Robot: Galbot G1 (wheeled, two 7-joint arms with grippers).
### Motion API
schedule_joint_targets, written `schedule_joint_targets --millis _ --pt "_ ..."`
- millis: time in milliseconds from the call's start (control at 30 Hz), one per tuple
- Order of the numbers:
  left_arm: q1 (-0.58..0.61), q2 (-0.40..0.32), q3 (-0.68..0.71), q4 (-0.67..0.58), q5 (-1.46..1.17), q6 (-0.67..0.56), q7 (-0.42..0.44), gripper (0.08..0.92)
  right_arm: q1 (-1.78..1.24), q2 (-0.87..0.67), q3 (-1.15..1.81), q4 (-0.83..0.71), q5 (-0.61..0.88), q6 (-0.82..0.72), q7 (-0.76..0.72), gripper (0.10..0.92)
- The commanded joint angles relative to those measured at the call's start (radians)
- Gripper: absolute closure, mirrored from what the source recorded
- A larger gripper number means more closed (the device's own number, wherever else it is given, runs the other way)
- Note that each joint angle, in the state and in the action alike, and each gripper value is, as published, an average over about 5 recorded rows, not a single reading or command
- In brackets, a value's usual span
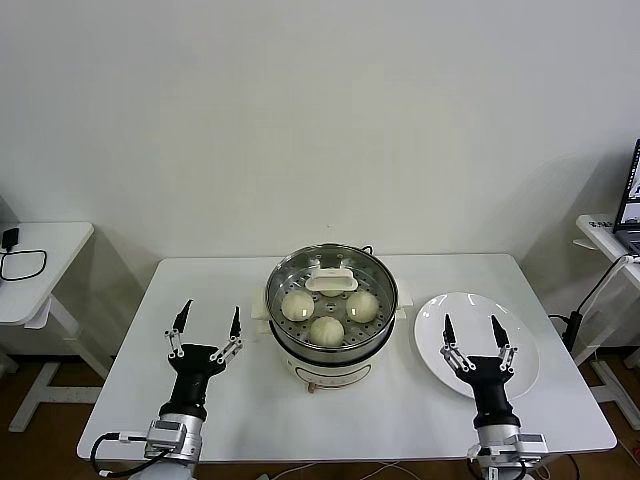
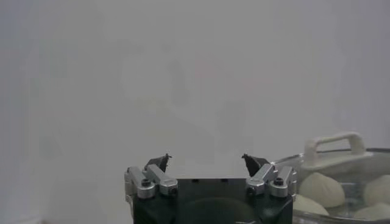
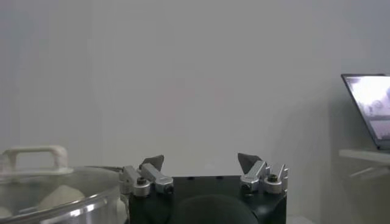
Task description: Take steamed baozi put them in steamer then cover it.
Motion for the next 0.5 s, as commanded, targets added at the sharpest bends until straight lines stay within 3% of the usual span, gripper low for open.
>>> schedule_joint_targets --millis 33,500 --pt "0.009 -0.002 -0.018 0.004 -0.023 -0.011 0.006 0.177 -0.006 -0.002 0.003 0.016 0.001 -0.017 0.002 0.203" --pt "0.018 0.007 -0.017 -0.004 -0.02 -0.011 0.012 0.177 -0.02 -0.015 0.02 0.03 0.0 -0.04 0.002 0.203"
